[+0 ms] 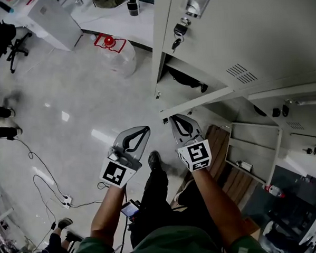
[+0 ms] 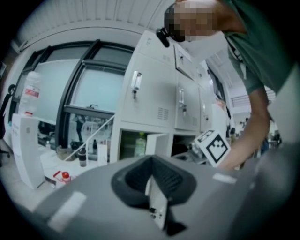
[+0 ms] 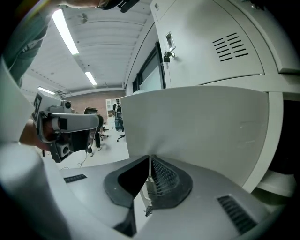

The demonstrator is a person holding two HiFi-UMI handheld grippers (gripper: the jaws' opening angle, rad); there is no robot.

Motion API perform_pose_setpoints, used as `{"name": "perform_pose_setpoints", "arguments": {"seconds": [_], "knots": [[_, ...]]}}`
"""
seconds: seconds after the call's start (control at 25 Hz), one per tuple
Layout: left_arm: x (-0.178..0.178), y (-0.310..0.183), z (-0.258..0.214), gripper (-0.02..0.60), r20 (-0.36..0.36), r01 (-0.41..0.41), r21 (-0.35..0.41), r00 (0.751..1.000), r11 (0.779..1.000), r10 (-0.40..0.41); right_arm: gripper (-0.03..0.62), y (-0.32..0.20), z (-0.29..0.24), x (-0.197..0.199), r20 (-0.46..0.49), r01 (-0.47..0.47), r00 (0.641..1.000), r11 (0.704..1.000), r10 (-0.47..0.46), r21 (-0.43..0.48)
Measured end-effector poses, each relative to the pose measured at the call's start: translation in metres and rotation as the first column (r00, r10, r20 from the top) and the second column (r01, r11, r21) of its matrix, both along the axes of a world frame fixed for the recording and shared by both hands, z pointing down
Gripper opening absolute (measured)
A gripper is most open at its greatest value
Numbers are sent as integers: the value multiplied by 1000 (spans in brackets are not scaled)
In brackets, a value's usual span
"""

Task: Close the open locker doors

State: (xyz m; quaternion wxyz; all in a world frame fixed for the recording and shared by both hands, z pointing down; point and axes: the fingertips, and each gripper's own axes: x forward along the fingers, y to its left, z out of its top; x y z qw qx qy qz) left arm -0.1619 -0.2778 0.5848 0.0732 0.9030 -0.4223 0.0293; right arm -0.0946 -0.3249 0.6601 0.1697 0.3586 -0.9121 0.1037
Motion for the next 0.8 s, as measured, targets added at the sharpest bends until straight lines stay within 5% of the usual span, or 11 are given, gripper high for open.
{"name": "perform_pose_setpoints", "arguments": {"seconds": [0.8], "knots": [[-19, -59, -16, 3, -13, -32, 7, 999, 999, 32, 9, -134, -11, 16, -10, -229, 973, 973, 229, 8]]}}
